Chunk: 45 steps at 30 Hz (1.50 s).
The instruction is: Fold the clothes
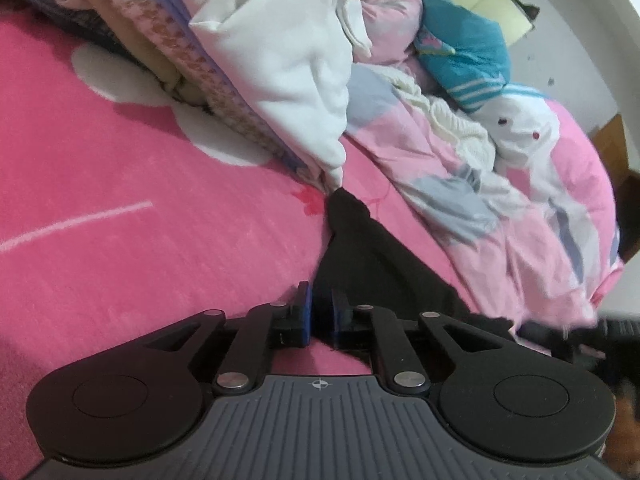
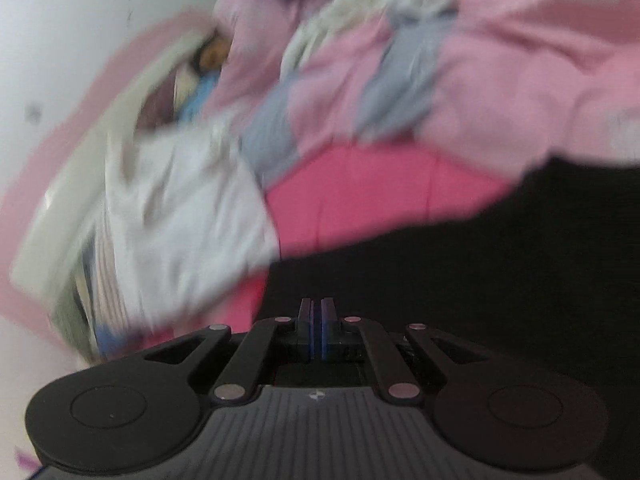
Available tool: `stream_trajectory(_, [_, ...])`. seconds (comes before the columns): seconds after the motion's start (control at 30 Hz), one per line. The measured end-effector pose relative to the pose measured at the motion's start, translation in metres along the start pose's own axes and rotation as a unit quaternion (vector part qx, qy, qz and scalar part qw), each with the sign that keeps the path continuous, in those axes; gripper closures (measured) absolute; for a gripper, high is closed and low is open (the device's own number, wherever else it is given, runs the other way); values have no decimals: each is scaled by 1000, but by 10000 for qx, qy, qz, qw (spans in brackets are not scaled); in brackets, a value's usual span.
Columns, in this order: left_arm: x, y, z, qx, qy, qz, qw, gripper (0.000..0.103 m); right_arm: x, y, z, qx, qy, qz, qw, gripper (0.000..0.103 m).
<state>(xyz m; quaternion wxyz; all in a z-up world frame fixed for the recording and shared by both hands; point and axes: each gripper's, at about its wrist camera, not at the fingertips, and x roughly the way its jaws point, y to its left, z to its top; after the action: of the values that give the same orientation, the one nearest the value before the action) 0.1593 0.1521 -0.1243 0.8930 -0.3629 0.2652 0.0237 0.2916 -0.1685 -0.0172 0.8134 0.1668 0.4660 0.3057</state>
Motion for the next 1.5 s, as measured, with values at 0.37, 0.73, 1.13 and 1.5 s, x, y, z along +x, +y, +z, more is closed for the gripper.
stream_trajectory(0.37, [-12, -7, -1, 443, -92, 488, 9978, 103, 5, 7, -11, -453, -292, -539, 9971, 99])
stream_trajectory(0.73, [-10, -5, -4, 596, -135, 520, 9968, 102, 110, -16, 57, -39, -232, -1321, 9910, 103])
stream_trajectory(1.13, [-10, 0, -4, 494, -143, 446, 9977, 99, 121, 37, 61, -504, 382, -585, 9963, 101])
stream_trajectory(1.5, [-9, 2, -5, 470, -183, 424, 9978, 98, 111, 4, 98, 1288, -1014, -720, 9838, 101])
